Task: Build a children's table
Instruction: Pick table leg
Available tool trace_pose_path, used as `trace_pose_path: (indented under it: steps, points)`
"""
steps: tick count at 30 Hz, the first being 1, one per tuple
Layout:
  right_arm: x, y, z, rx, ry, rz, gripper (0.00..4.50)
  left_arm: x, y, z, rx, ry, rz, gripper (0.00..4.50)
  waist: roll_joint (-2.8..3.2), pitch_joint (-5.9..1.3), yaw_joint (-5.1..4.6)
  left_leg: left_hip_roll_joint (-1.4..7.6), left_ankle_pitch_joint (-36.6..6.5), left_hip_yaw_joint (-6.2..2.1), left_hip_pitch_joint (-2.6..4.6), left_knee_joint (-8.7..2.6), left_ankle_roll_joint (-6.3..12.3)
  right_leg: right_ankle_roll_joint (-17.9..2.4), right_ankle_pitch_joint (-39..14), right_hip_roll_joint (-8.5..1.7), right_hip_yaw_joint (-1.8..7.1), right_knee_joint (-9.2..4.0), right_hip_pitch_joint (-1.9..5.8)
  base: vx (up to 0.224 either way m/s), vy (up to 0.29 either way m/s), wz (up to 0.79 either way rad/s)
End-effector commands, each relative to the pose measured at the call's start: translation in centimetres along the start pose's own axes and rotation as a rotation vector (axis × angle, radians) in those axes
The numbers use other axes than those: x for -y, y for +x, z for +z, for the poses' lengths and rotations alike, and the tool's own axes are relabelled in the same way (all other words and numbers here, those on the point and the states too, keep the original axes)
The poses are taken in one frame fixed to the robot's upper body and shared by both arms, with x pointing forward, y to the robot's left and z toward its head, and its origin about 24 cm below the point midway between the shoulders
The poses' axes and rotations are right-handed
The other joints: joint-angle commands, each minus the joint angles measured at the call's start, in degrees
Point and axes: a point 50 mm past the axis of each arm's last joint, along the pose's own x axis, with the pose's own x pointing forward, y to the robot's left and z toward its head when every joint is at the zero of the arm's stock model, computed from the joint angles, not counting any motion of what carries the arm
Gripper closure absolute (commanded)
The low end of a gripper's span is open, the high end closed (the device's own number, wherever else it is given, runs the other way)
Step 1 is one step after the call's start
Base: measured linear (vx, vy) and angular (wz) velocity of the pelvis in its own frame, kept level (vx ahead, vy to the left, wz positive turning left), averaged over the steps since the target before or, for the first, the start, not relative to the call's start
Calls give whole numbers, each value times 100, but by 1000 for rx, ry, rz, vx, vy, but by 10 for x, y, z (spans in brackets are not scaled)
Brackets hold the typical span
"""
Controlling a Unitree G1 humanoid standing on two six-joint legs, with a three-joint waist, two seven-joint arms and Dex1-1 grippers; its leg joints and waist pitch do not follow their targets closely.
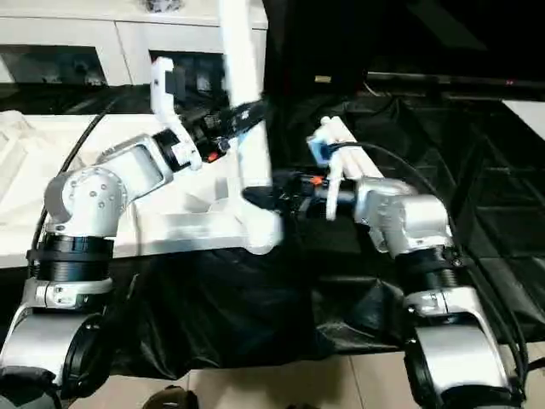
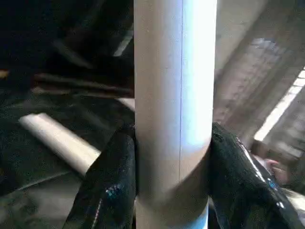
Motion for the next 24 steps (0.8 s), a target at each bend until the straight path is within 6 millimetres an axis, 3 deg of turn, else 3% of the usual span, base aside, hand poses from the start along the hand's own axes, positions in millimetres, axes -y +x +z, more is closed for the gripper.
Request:
trace_pose_path:
  steps: [1, 4, 5, 8, 9, 13, 24]
  points:
    - [-1, -2, 5, -16, -28, 21, 24, 12, 0, -3, -29, -5, -113, 270, -69, -478, 13, 202, -1142, -83, 184, -387, -19, -1199, -1337, -294, 187, -355, 273, 0, 0, 0]
    - [-2, -3, 3, -38, -37, 48, 24, 16, -1, -5, -64, 13, -147, 270, -59, -475, 8, 202, -1177, -88, 190, -393, -33, -1130, -1363, -286, 193, -358, 267, 0, 0, 0]
    - [-3, -3, 2, -42, -36, 58, 52, 17, -1, -5, -65, 16, -158, 270, -59, -471, 7, 201, -1194, -85, 194, -395, -46, -1118, -1391, -284, 195, -365, 263, 0, 0, 0]
    - [-4, -2, 1, -67, -36, 78, 64, 19, -1, -3, -64, 24, -178, 270, -53, -470, 6, 202, -1289, -97, 189, -403, -105, -1065, -1506, -289, 195, -378, 276, 0, 0, 0]
    - [-4, -2, 0, -71, -35, 82, 89, 19, -1, -3, -64, 25, -179, 271, -56, -471, 7, 203, -1293, -96, 196, -402, -115, -1057, -1507, -291, 198, -378, 270, 0, 0, 0]
    - [-8, -2, -3, -91, -22, 116, 105, 19, -1, -3, -67, 31, -191, 271, -61, -481, 8, 195, -1203, -98, 177, -395, -82, -1072, -1406, -284, 195, -360, 289, 0, 0, 0]
    - [-9, 5, -11, -102, -17, 108, 213, 15, -3, -1, -63, 29, -161, 271, -71, -481, 14, 197, -1183, -96, 183, -390, -69, -1120, -1380, -287, 194, -351, 279, 0, 0, 0]
